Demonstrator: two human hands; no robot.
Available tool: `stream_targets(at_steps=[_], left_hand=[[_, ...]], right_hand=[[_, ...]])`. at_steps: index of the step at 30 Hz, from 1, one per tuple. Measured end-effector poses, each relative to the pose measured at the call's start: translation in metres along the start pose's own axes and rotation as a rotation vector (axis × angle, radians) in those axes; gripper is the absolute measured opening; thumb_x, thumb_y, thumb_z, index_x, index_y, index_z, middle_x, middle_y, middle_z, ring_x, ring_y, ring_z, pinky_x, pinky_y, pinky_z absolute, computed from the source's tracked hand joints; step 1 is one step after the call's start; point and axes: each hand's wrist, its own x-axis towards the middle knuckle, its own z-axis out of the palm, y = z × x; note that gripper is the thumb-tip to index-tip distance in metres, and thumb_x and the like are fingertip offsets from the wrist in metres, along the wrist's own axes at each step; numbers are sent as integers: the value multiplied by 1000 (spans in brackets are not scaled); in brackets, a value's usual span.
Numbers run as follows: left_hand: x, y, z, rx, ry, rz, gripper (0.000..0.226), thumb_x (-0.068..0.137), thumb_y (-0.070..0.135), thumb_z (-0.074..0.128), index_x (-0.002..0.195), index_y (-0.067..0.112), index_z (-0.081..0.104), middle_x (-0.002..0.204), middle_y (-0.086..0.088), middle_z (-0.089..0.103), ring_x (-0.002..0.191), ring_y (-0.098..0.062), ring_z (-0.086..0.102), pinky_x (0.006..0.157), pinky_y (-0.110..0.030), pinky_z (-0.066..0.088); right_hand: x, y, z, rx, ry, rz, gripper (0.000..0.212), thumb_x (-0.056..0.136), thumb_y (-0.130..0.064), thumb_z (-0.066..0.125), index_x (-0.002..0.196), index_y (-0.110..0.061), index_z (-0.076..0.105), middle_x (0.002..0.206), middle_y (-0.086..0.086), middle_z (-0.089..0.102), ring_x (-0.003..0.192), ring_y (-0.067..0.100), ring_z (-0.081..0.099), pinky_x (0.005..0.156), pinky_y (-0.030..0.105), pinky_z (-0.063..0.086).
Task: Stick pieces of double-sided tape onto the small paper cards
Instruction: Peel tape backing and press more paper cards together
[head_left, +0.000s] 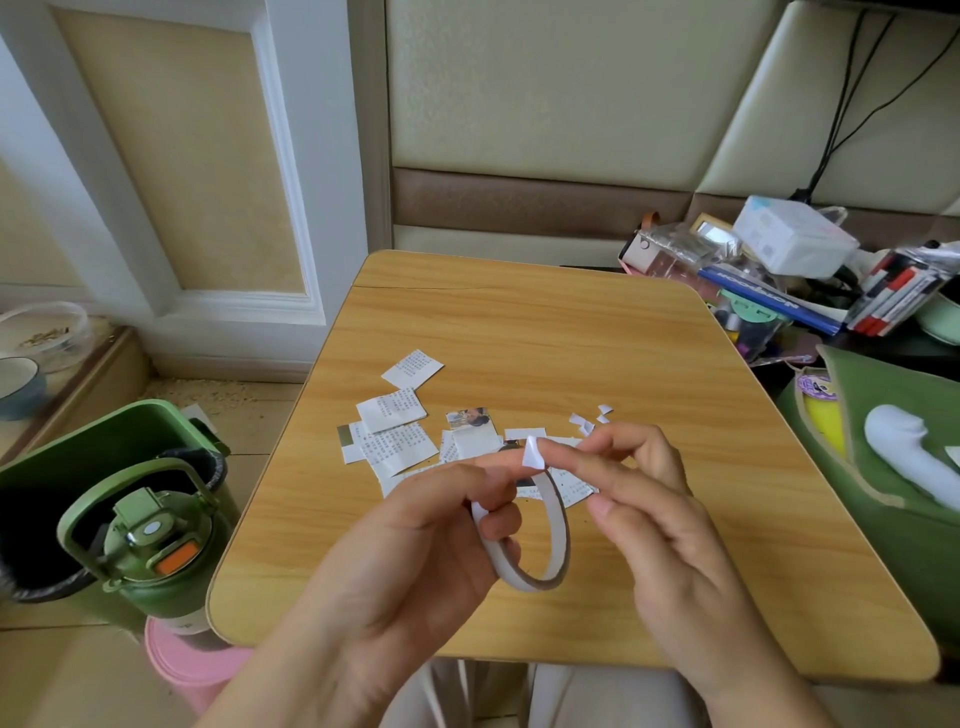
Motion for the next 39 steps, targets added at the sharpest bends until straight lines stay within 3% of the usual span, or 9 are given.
stream_targets(at_steps=[4, 8, 15, 31, 36, 39], left_hand=[[-1, 1, 0, -4, 0, -13, 35, 51, 14, 70, 83, -1, 76, 63, 1, 43, 53, -10, 36, 66, -30, 29], [-1, 2, -1, 2, 10, -15, 38, 49, 15, 71, 82, -2, 75, 63, 0, 42, 53, -10, 36, 66, -30, 28], [0, 3, -1, 9, 2, -17, 38, 50, 16, 71, 83, -1, 76, 64, 1, 41, 54, -10, 35, 67, -30, 28], [2, 1, -1, -66, 17, 20, 38, 50, 14, 71, 84, -2, 75, 65, -1, 41, 53, -12, 36, 67, -31, 29], [1, 4, -5, -95, -42, 101, 47, 43, 13, 83, 86, -1, 73, 67, -1, 49, 53, -12, 41, 69, -31, 30], [-3, 7, -1, 74, -62, 221, 44, 44, 13, 73, 87, 4, 76, 67, 2, 53, 58, -10, 46, 68, -25, 35]], right_hand=[[1, 2, -5, -173, 7, -68, 43, 87, -31, 38, 116, -53, 60, 111, -19, 45, 118, 20, 39, 101, 30, 31], [2, 6, -10, -345, 29, -145, 47, 89, -26, 37, 121, -55, 55, 112, -21, 44, 117, 20, 38, 105, 29, 26], [3, 13, -15, -499, 66, -241, 51, 90, -17, 40, 126, -51, 53, 109, -12, 47, 113, 15, 38, 99, 45, 33], [6, 16, -10, -584, 146, -319, 52, 86, -12, 44, 127, -43, 54, 105, -12, 51, 108, 13, 41, 98, 41, 34], [7, 19, -10, -579, 237, -227, 35, 85, -21, 47, 108, -34, 69, 100, -15, 54, 104, 7, 45, 93, 37, 37], [5, 11, -13, -489, 299, -179, 25, 85, -28, 51, 100, -32, 70, 94, -21, 54, 97, 4, 53, 87, 27, 42]])
